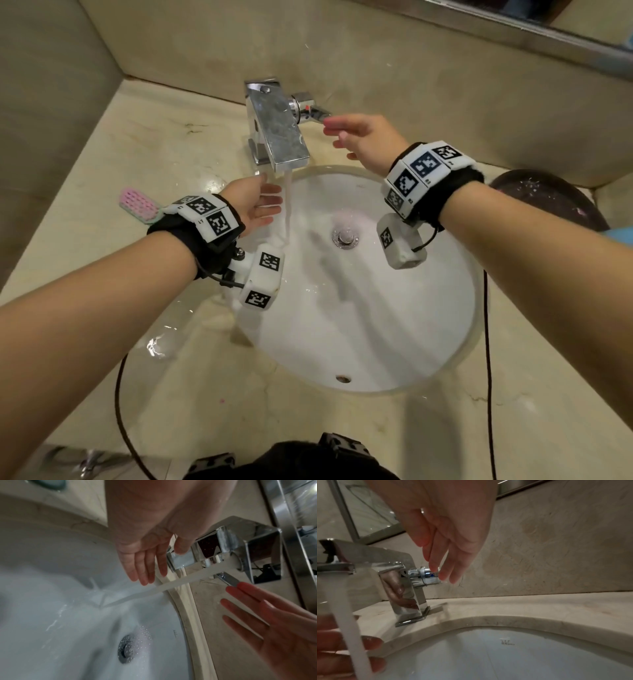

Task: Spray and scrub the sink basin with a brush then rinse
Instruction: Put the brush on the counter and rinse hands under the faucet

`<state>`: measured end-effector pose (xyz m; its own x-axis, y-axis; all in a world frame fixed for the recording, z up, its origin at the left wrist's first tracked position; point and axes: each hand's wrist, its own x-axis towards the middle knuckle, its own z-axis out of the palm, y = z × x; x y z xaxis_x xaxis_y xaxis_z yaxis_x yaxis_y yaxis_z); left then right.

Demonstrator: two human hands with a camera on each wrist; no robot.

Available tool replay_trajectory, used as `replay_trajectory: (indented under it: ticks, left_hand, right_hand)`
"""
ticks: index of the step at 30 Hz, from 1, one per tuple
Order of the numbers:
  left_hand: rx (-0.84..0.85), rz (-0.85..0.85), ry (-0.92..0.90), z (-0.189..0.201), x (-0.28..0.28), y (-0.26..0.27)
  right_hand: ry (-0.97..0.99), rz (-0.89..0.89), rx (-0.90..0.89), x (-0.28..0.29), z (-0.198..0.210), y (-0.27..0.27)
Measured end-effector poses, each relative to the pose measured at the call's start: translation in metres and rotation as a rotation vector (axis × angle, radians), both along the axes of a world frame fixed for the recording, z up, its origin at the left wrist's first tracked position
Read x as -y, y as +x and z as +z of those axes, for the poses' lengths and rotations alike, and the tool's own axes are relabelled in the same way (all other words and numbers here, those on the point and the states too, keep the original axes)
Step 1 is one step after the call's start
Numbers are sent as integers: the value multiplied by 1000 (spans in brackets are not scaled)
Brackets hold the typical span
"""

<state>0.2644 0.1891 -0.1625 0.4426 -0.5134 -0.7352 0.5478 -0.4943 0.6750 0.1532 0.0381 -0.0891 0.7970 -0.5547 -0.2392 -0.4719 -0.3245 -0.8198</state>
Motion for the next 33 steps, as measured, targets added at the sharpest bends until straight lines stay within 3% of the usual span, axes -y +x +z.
replay_trajectory:
  ticks: [24,28,33]
  left_hand:
    - [-48,1,14,-2,2,-2]
    - [-71,5,30,-5,3,-4]
    - [-233,70,17,-12,7,-9]
  right_hand:
    - [37,-152,28,-4,-1,9]
    - [152,-178,48,-3,0,4]
    - [304,-393,151,2,-8,-25]
